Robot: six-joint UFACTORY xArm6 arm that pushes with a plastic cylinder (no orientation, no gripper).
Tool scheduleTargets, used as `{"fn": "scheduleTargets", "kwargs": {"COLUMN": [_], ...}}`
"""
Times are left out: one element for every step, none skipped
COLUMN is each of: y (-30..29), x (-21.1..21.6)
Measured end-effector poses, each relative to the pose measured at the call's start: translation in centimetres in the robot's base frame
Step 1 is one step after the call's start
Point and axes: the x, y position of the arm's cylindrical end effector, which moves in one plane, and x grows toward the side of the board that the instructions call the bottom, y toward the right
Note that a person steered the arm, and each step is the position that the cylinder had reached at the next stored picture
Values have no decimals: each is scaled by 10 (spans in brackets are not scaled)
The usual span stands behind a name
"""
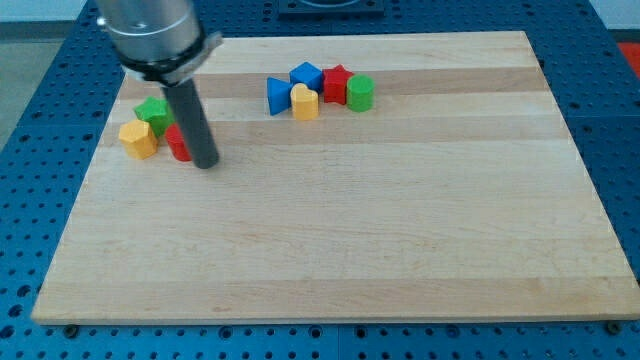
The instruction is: Move the yellow heart to the right of the red circle
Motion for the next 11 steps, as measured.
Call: {"fn": "scheduleTargets", "kwargs": {"y": [94, 159, 175, 154, 130, 105, 97, 103, 103, 103, 101], "x": [-9, -38, -74, -88, -112, -124, -110, -101, -85, -61, -38]}}
